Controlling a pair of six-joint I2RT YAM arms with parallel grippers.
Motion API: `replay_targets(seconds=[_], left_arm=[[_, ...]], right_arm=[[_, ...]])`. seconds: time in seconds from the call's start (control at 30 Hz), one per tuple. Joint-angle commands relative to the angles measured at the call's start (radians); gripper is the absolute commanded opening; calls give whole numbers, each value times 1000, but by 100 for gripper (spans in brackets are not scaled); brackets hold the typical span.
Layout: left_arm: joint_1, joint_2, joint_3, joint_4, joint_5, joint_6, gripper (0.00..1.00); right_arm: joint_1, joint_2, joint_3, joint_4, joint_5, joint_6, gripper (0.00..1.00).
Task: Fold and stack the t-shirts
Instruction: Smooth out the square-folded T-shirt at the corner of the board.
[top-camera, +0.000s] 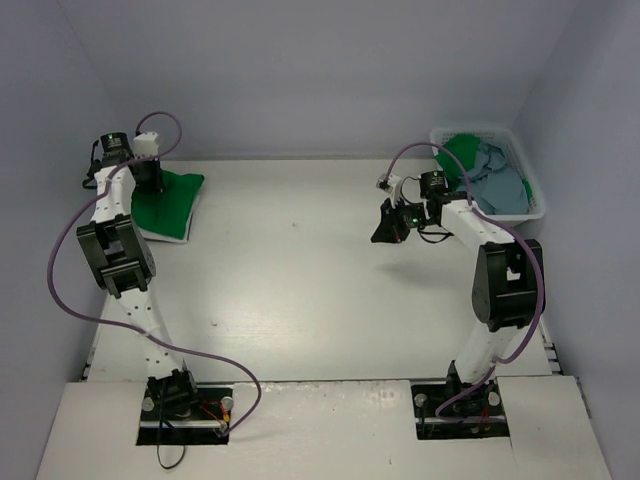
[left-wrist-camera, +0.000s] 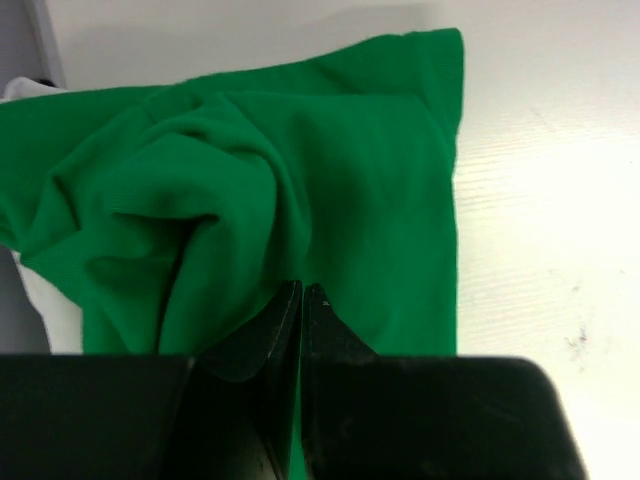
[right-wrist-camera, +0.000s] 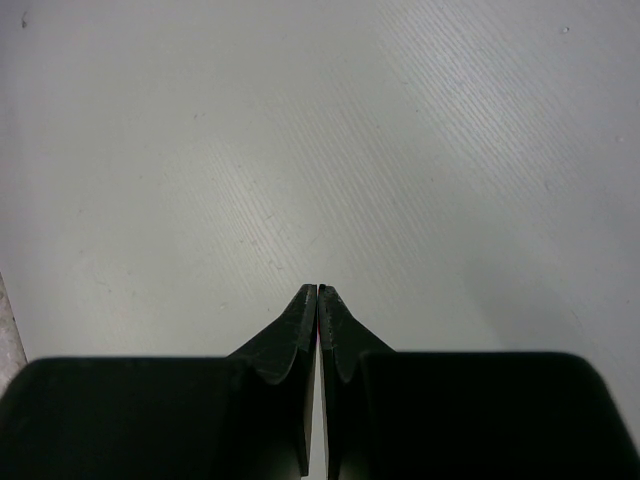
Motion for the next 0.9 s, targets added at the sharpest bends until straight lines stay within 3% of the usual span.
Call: replay_targets(seconds=[0.0,0.23,0.87], left_arm=[[-6,-75,-2,83,-49,26,0],[-9,-150,-131,217,-135,64,0],[-9,-207,-197,287,-223,135,0]], right_arm=[[-9,5,0,-3,-36,-21,1],[-10,17,3,-3,-36,-18,1],[-3,36,11,-3,-40,-19,1]])
